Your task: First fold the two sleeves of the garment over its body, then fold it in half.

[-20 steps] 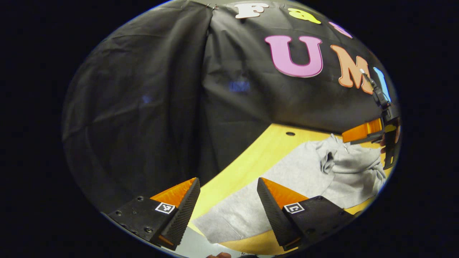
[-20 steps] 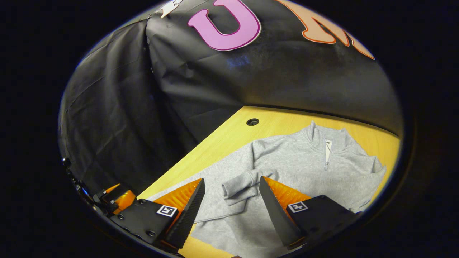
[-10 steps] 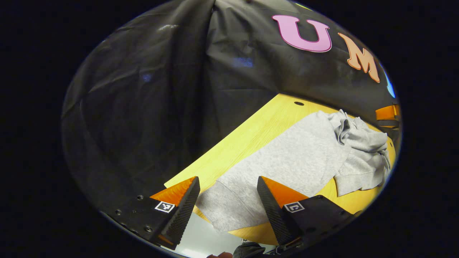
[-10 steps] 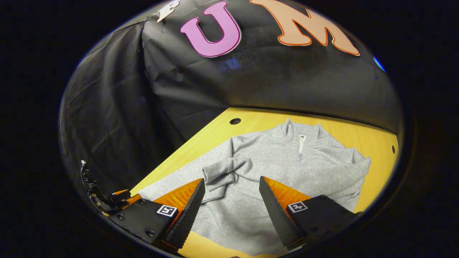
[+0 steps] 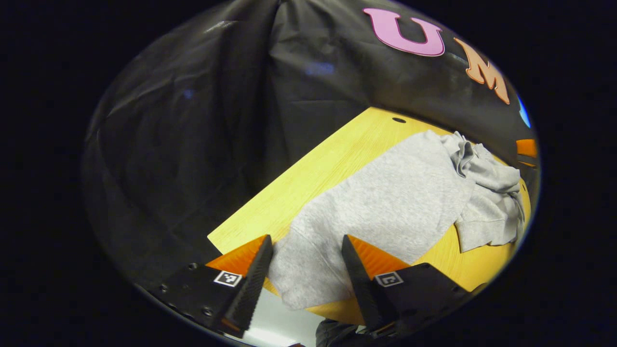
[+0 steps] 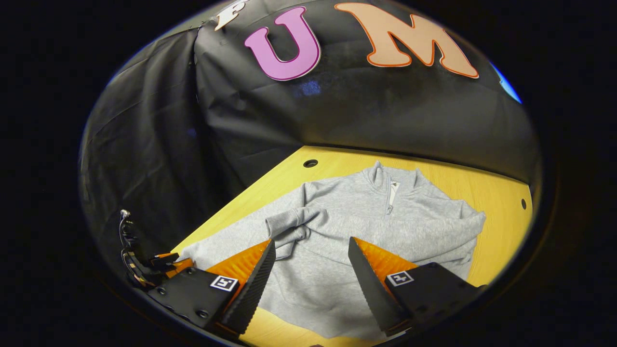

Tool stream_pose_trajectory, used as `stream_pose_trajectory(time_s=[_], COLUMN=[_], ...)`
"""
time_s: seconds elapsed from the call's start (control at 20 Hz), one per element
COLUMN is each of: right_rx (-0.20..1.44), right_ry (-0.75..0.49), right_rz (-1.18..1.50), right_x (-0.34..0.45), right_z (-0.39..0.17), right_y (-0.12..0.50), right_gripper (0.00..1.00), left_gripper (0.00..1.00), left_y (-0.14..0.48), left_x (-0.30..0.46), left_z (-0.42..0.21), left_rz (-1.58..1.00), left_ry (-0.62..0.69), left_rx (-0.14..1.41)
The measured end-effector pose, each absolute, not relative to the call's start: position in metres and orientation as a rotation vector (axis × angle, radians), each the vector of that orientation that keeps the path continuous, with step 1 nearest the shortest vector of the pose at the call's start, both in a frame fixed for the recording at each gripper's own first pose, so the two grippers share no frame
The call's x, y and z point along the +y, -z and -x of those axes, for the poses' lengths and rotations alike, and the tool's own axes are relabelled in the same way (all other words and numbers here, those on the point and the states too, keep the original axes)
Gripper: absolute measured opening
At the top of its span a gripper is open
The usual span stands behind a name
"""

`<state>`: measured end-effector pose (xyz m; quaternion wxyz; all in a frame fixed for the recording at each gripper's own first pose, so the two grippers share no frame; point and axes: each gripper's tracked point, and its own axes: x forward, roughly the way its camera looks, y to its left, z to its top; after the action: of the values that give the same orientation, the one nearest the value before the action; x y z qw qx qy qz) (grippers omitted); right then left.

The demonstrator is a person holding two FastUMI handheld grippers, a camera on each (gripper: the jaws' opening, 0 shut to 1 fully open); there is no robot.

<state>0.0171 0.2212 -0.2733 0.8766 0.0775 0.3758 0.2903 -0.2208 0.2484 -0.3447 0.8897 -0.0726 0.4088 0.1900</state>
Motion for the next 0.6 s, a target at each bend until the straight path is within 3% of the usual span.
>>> stream_pose_trajectory(time_s=[0.15,0.25,0.3,0.6], right_rx=[0.786,0.783,0.779,0.772], right_ry=[-0.606,-0.602,-0.599,-0.548], right_rz=[-0.169,-0.171,-0.169,-0.188], right_x=[0.216,0.209,0.206,0.17], right_z=[-0.013,-0.009,-0.007,0.005], right_y=[0.273,0.273,0.273,0.271], right_gripper=[0.96,0.96,0.96,0.96], left_gripper=[0.55,0.14,0.03,0.0], left_y=[0.346,0.346,0.346,0.308], left_x=[0.238,0.237,0.236,0.24], left_z=[0.212,0.209,0.208,0.17], left_rz=[0.129,0.102,0.105,0.158], left_ry=[-0.35,-0.36,-0.365,-0.363], left_rx=[0.866,0.914,0.947,0.888])
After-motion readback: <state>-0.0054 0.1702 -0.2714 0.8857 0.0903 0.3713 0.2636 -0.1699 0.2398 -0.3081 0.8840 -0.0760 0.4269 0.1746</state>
